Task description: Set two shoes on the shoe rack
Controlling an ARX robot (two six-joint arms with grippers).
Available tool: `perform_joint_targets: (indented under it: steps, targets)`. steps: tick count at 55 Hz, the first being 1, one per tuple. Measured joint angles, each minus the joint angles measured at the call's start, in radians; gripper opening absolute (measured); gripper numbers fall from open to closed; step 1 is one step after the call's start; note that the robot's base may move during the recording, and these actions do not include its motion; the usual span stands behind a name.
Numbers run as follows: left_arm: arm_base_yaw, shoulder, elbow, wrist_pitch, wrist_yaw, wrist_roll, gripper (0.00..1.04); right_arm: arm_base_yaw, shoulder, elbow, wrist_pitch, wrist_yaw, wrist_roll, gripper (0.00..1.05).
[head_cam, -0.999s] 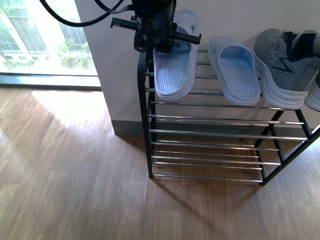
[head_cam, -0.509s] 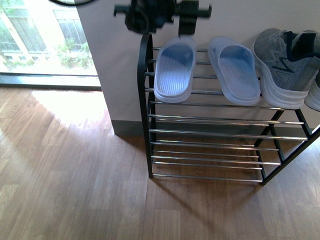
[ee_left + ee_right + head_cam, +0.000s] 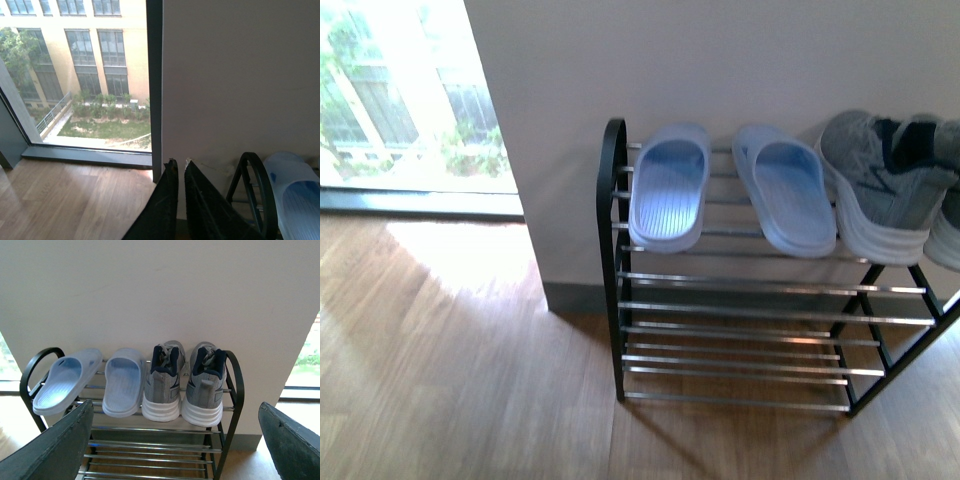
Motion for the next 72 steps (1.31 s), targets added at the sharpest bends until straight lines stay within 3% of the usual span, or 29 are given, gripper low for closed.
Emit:
perform_joint_targets:
  steps: [2, 29, 31, 37, 52, 58, 72]
  targets:
    - [0.010, -0.027, -0.027, 0.012, 0.009, 0.000, 0.01, 0.000, 0.000, 0.000, 0.000, 0.000, 0.000, 0.96]
    - [0.106, -0.346, -0.367, 0.031, 0.095, 0.002, 0.01, 0.000, 0.000, 0.000, 0.000, 0.000, 0.000, 0.96]
    - [0.137, -0.377, -0.388, 0.018, 0.152, 0.003, 0.01, 0.000, 0.000, 0.000, 0.000, 0.000, 0.000, 0.96]
    - [0.175, -0.435, -0.420, -0.008, 0.162, 0.003, 0.01, 0.000, 0.000, 0.000, 0.000, 0.000, 0.000, 0.96]
    - [0.177, -0.611, -0.487, -0.116, 0.168, 0.004, 0.01, 0.000, 0.000, 0.000, 0.000, 0.000, 0.000, 0.96]
    - [0.177, -0.634, -0.531, -0.088, 0.167, 0.004, 0.01, 0.000, 0.000, 0.000, 0.000, 0.000, 0.000, 0.96]
    - [0.177, -0.805, -0.543, -0.243, 0.169, 0.004, 0.01, 0.000, 0.000, 0.000, 0.000, 0.000, 0.000, 0.96]
